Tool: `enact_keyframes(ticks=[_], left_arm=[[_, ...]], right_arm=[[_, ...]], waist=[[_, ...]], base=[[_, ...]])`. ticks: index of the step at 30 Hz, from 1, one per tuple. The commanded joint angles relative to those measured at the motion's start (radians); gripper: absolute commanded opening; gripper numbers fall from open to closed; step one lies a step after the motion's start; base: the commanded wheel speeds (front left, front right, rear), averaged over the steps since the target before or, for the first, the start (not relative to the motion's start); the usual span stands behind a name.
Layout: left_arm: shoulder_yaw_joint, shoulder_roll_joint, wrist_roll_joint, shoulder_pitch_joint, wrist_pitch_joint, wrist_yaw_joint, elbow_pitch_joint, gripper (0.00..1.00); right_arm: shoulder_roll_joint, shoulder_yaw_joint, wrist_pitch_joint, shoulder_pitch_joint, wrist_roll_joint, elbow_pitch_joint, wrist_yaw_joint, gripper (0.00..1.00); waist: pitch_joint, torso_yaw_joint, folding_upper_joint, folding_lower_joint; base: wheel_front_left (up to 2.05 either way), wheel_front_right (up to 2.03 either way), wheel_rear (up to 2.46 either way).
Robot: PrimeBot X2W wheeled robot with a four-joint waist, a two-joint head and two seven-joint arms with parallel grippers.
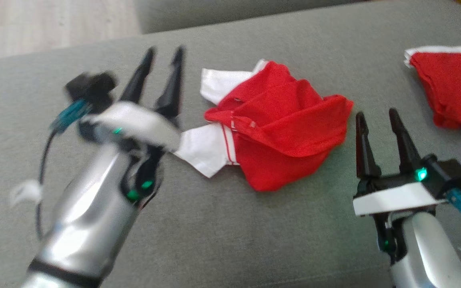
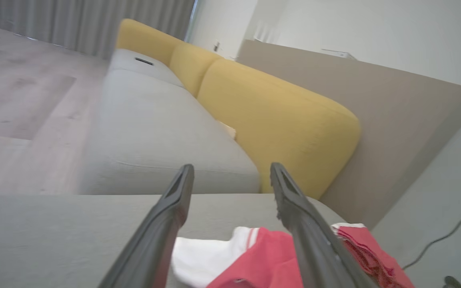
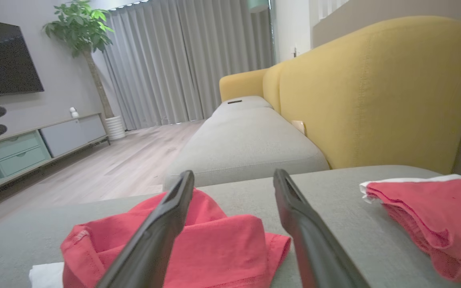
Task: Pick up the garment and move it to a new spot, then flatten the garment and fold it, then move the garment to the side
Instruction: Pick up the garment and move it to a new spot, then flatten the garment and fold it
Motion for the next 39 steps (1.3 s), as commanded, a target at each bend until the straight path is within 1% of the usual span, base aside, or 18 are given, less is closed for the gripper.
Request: enact_keyframes(ticks=[1, 3, 5, 9, 10, 13, 16, 21, 22, 25, 31, 36, 39], left_arm=[[0.08, 0.047, 0.031, 0.048, -0.012, 0.002, -0.067, 1.0], [0.137, 0.07, 0.063, 0.127, -0.012, -0.001, -0.117, 1.0], [0.186, 0.08, 0.091, 0.212, -0.012, -0.01, -0.162, 1.0], [0.274, 0.061, 0.14, 0.377, -0.012, -0.026, -0.22, 1.0], [0.274, 0.061, 0.14, 0.377, -0.012, -0.026, -0.22, 1.0], [0.319, 0.023, 0.177, 0.465, -0.012, -0.041, -0.237, 1.0], [0.357, -0.023, 0.209, 0.512, -0.012, -0.063, -0.246, 1.0], [0.387, -0.071, 0.252, 0.528, -0.012, -0.101, -0.237, 1.0], [0.391, -0.081, 0.265, 0.522, -0.012, -0.115, -0.23, 1.0], [0.396, -0.092, 0.279, 0.51, -0.012, -0.13, -0.221, 1.0], [0.396, -0.104, 0.284, 0.496, -0.012, -0.15, -0.194, 1.0], [0.388, -0.106, 0.269, 0.493, -0.012, -0.153, -0.182, 1.0], [0.38, -0.107, 0.259, 0.492, -0.012, -0.149, -0.181, 1.0]], right_arm=[[-0.002, 0.018, -0.011, 0.014, -0.011, -0.031, 0.007, 1.0], [-0.002, 0.017, -0.01, 0.028, -0.016, -0.031, 0.007, 1.0], [-0.002, 0.015, -0.008, 0.043, -0.018, -0.032, 0.007, 1.0], [-0.002, 0.022, 0.002, 0.071, -0.016, -0.041, 0.007, 1.0], [-0.002, 0.022, 0.002, 0.071, -0.016, -0.041, 0.007, 1.0], [-0.002, 0.031, 0.009, 0.089, -0.015, -0.049, 0.007, 1.0], [-0.002, 0.031, 0.016, 0.1, -0.014, -0.059, 0.007, 1.0], [-0.002, 0.033, 0.035, 0.094, -0.03, -0.08, 0.007, 1.0], [-0.002, 0.05, 0.054, 0.08, -0.05, -0.086, 0.007, 1.0], [-0.002, 0.09, 0.108, 0.05, -0.08, -0.078, 0.007, 1.0], [-0.002, 0.164, 0.209, -0.022, -0.147, -0.005, 0.007, 1.0], [-0.002, 0.201, 0.249, -0.081, -0.168, 0.078, 0.007, 1.0], [-0.004, 0.206, 0.261, -0.115, -0.184, 0.132, 0.007, 1.0]], waist=[[-0.05, 0.054, 0.0, 0.0], [-0.066, 0.073, 0.0, 0.0], [-0.079, 0.089, 0.0, 0.0], [-0.098, 0.111, 0.0, 0.0], [-0.098, 0.111, 0.0, 0.0], [-0.106, 0.117, 0.0, 0.0], [-0.108, 0.121, 0.0, 0.0], [-0.1, 0.133, 0.0, 0.0], [-0.093, 0.139, 0.0, 0.0], [-0.081, 0.152, 0.0, 0.0], [-0.062, 0.193, 0.0, 0.0], [-0.054, 0.23, 0.0, 0.0], [-0.052, 0.244, 0.0, 0.0]], base=[[0.0, 0.0, 0.0], [0.0, 0.0, 0.0], [0.0, 0.0, 0.0], [0.0, 0.0, 0.0], [0.0, 0.0, 0.0], [0.0, 0.0, 0.0], [0.0, 0.0, 0.0], [0.0, 0.0, 0.0], [0.0, 0.0, 0.0], [0.0, 0.0, 0.0], [0.0, 0.0, 0.0], [0.0, 0.0, 0.0], [0.0, 0.0, 0.0]])
